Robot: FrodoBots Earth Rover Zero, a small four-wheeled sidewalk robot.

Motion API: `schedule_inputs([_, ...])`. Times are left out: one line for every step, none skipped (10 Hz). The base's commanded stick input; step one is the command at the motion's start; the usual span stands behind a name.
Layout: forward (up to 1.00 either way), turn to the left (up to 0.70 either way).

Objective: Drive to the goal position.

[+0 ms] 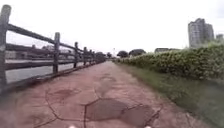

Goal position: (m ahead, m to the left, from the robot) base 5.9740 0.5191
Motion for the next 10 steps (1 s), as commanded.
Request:
schedule_inputs([1.00,-0.27])
schedule_inputs([1.00,-0.08])
schedule_inputs([1.00,-0.29])
schedule_inputs([1.00,0.02])
schedule_inputs([1.00,0.02])
schedule_inputs([1.00,0.02])
schedule_inputs([1.00,0.02])
schedule_inputs([1.00,0.02])
schedule_inputs([1.00,0.02])
schedule_inputs([1.00,0.02])
